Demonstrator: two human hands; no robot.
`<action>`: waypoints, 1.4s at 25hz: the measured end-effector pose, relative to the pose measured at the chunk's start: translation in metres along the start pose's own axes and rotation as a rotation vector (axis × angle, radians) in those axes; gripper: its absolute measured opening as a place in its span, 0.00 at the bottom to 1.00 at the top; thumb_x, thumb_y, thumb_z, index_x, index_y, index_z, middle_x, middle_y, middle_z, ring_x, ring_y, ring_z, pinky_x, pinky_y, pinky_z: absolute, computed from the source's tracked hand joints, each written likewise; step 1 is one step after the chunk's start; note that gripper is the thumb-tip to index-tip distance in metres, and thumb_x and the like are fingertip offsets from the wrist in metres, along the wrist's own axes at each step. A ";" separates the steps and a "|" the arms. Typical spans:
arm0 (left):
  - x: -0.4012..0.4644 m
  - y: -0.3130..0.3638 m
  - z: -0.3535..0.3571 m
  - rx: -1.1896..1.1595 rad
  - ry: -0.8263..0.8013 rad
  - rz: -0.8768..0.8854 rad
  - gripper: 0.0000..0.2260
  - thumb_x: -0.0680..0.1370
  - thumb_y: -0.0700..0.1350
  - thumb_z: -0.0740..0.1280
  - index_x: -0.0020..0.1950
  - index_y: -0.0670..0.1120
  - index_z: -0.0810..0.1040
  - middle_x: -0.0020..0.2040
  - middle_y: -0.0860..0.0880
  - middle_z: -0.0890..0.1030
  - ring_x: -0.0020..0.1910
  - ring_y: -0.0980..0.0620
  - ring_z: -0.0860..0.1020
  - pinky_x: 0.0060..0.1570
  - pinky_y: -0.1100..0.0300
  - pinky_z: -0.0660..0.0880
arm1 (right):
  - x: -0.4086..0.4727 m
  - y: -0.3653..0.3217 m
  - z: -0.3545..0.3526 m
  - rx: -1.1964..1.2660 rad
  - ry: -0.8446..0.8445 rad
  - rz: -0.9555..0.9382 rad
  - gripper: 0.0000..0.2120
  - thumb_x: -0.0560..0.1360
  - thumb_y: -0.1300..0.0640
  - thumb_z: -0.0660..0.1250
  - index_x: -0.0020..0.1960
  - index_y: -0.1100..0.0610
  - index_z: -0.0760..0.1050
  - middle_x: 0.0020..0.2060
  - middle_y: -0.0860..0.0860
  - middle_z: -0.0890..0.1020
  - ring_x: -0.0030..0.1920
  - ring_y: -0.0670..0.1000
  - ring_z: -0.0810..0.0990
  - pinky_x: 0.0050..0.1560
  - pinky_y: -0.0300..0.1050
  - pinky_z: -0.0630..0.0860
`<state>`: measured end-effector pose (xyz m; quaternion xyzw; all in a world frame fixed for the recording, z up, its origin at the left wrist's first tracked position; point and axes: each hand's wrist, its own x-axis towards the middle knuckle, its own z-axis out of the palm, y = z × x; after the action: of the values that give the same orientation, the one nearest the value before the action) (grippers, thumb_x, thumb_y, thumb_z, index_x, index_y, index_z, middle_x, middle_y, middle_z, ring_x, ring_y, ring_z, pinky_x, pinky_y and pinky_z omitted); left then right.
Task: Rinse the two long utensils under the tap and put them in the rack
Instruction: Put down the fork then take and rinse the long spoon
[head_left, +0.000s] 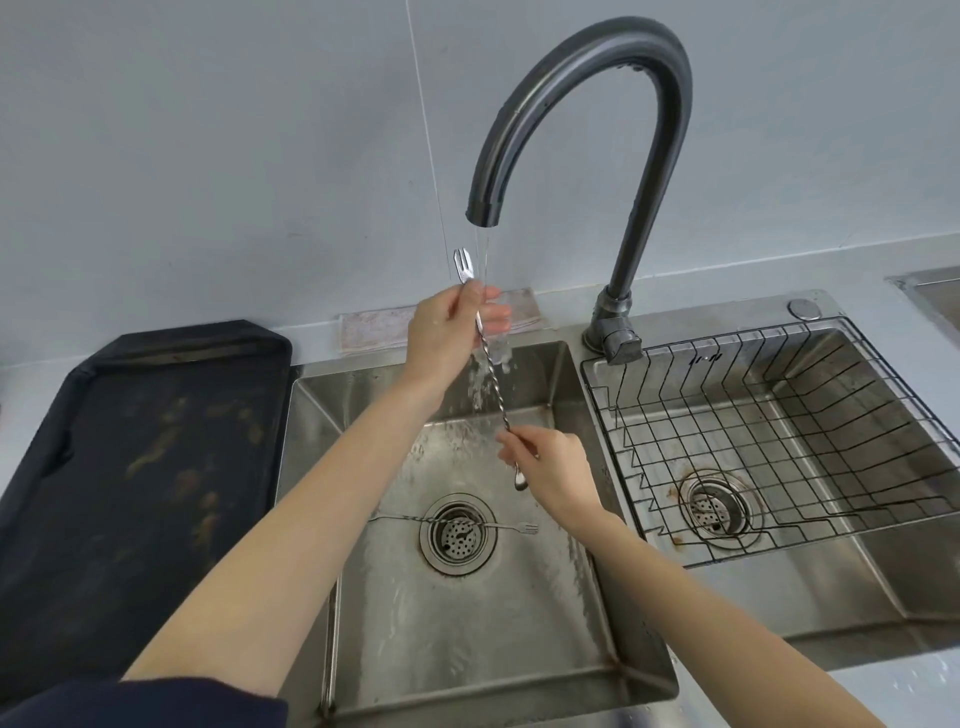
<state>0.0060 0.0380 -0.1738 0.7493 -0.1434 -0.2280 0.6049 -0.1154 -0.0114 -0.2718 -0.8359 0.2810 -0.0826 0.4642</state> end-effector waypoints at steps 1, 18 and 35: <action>-0.004 -0.005 0.003 0.043 -0.033 -0.002 0.14 0.81 0.45 0.56 0.57 0.40 0.77 0.49 0.44 0.83 0.38 0.55 0.81 0.45 0.66 0.77 | 0.003 -0.003 -0.001 0.002 0.021 -0.007 0.13 0.78 0.54 0.62 0.46 0.62 0.81 0.41 0.55 0.86 0.41 0.54 0.84 0.46 0.48 0.80; 0.006 0.009 -0.004 0.040 -0.086 0.072 0.10 0.78 0.40 0.61 0.58 0.42 0.77 0.43 0.49 0.82 0.39 0.60 0.82 0.44 0.70 0.78 | 0.017 -0.006 0.001 -0.036 -0.024 0.069 0.14 0.78 0.52 0.60 0.45 0.59 0.80 0.40 0.57 0.86 0.40 0.55 0.84 0.44 0.50 0.79; 0.010 0.012 -0.030 -0.165 -0.031 0.068 0.10 0.80 0.41 0.56 0.58 0.47 0.75 0.48 0.51 0.81 0.50 0.56 0.80 0.53 0.66 0.76 | 0.072 -0.066 -0.011 -0.009 0.133 -0.111 0.12 0.78 0.51 0.61 0.45 0.56 0.80 0.37 0.52 0.84 0.38 0.54 0.80 0.41 0.51 0.78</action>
<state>0.0303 0.0553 -0.1587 0.6881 -0.1587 -0.2299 0.6697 -0.0344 -0.0317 -0.2204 -0.8448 0.2647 -0.1624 0.4357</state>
